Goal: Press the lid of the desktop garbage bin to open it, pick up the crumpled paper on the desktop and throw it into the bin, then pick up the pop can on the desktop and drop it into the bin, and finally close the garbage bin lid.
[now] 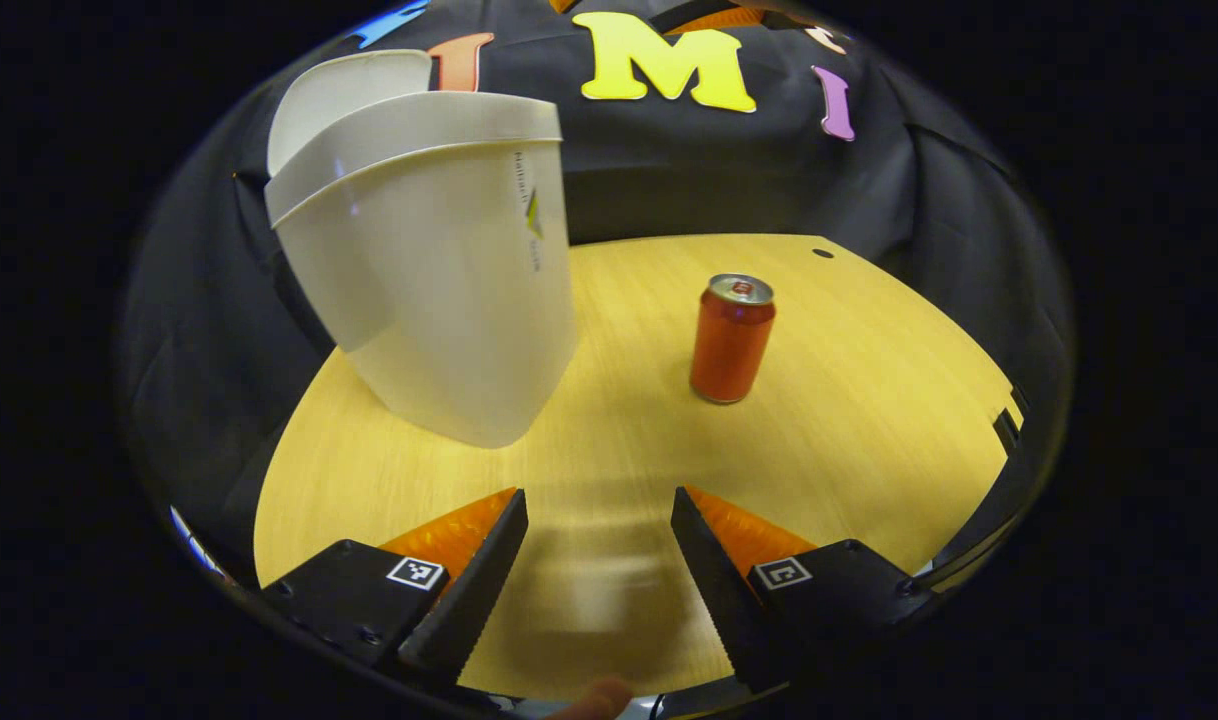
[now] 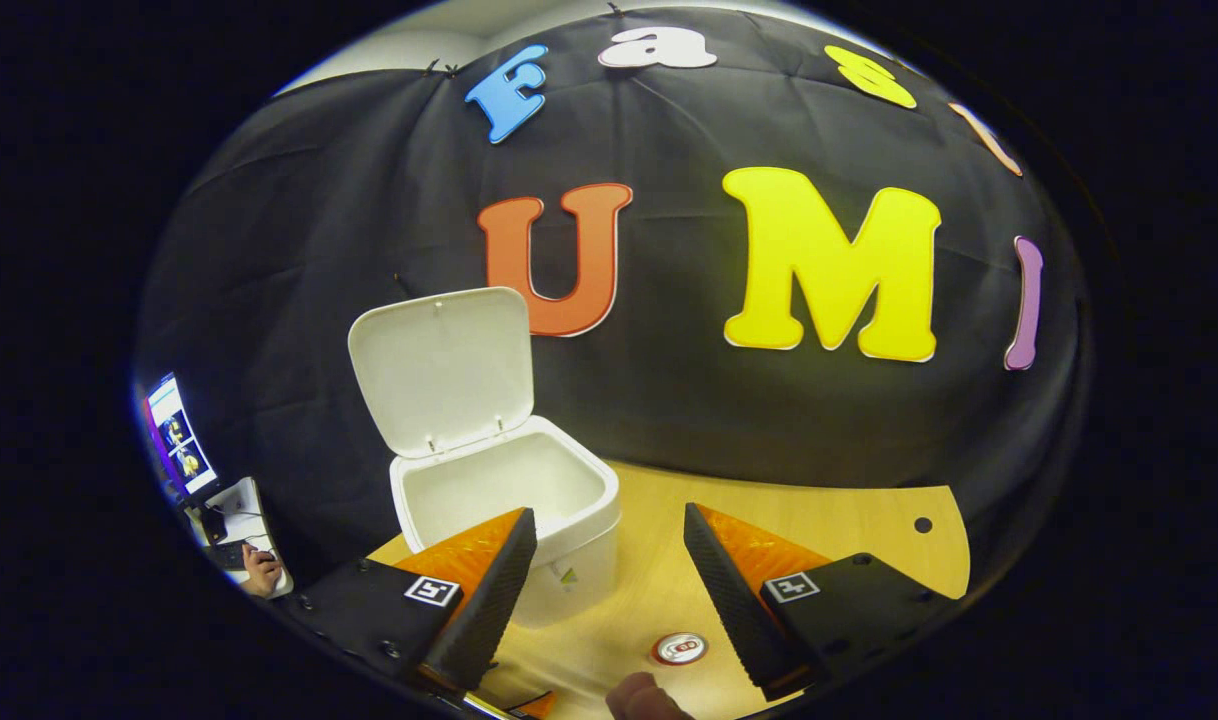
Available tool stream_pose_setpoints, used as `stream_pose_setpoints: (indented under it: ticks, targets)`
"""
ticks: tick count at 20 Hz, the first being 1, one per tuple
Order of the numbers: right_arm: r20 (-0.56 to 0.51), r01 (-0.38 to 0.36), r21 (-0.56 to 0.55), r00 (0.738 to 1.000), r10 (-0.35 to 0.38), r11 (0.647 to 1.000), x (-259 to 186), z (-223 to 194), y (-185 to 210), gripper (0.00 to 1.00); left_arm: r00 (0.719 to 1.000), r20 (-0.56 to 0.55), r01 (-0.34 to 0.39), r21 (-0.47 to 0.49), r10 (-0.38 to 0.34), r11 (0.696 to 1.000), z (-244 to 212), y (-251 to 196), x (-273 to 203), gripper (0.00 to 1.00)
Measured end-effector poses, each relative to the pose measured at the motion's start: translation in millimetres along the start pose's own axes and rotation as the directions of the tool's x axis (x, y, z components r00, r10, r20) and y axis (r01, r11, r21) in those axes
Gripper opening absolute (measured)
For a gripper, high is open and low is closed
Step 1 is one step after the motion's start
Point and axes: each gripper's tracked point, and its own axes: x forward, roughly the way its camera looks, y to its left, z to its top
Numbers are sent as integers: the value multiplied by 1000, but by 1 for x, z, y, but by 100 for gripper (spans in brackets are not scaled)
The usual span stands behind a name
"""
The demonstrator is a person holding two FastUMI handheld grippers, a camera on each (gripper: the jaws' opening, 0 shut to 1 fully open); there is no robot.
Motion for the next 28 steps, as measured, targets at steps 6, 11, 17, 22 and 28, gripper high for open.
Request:
stream_pose_setpoints:
  ticks: [6, 11, 17, 22, 28]
  targets:
    - [-41, 93, -13, 995, -93, 996, -24, -23, -53, 94, 997, 63, 51, 44, -54, 998, 25, -41, 33, 93]
    - [-55, 136, 14, 989, -135, 991, -35, -29, -79, 94, 993, 92, 71, 91, -79, 993, 43, -59, 55, 93]
    - [-44, 176, 23, 984, -175, 984, -45, -22, -105, 94, 987, 121, 88, 134, -105, 987, 66, -78, 77, 93]
    - [-62, 200, 16, 978, -199, 980, -46, -27, -121, 94, 988, 122, 72, 177, -95, 981, 80, -78, 99, 93]
    - [-95, 226, 47, 971, -221, 973, -37, -33, -137, 94, 989, 123, 61, 183, -84, 981, 86, -75, 123, 92]
